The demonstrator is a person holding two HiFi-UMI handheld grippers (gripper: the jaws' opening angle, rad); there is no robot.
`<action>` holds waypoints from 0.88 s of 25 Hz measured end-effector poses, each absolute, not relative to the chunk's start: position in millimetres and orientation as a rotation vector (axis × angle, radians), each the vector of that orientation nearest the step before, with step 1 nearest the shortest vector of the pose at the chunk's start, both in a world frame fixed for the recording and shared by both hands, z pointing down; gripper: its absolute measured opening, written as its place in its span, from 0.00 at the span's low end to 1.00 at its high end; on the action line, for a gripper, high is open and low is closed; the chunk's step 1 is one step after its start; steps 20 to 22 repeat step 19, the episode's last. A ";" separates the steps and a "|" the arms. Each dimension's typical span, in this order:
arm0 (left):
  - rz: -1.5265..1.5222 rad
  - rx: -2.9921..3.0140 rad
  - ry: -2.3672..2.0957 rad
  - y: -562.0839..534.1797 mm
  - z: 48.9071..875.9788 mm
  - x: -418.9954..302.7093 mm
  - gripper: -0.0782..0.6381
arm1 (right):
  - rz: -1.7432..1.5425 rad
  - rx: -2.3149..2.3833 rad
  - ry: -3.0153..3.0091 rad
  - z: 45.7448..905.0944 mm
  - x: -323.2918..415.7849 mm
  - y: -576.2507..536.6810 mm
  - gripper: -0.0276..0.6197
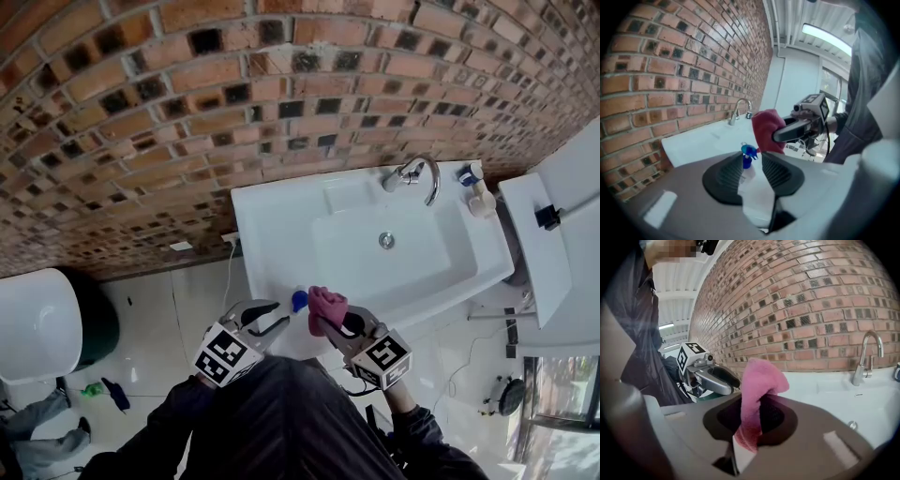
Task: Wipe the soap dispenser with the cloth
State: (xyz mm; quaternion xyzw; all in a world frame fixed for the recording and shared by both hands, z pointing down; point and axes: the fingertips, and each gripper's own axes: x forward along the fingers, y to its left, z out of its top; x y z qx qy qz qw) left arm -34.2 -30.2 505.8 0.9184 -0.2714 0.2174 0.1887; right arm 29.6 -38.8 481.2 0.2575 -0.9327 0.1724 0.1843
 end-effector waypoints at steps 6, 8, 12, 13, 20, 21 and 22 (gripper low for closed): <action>0.591 2.594 -0.771 -28.5 503.1 -35.0 0.28 | 0.471 0.725 -2.636 476.6 24.5 -35.6 0.14; 0.590 2.598 -0.769 -27.5 502.7 -35.3 0.28 | 0.467 0.725 -2.636 475.8 23.4 -34.7 0.14; 0.593 2.607 -0.757 -26.7 499.8 -35.5 0.28 | 0.474 0.732 -2.620 479.7 25.5 -32.3 0.14; 0.593 2.609 -0.756 -26.5 499.4 -35.8 0.28 | 0.471 0.733 -2.623 478.5 24.5 -32.0 0.14; 0.587 2.617 -0.758 -26.7 497.7 -38.3 0.28 | 0.449 0.734 -2.639 470.5 18.3 -31.4 0.14; 0.587 2.617 -0.758 -26.7 497.7 -38.3 0.28 | 0.449 0.734 -2.639 470.5 18.3 -31.4 0.14; 0.587 2.617 -0.758 -26.7 497.7 -38.3 0.28 | 0.449 0.734 -2.639 470.5 18.3 -31.4 0.14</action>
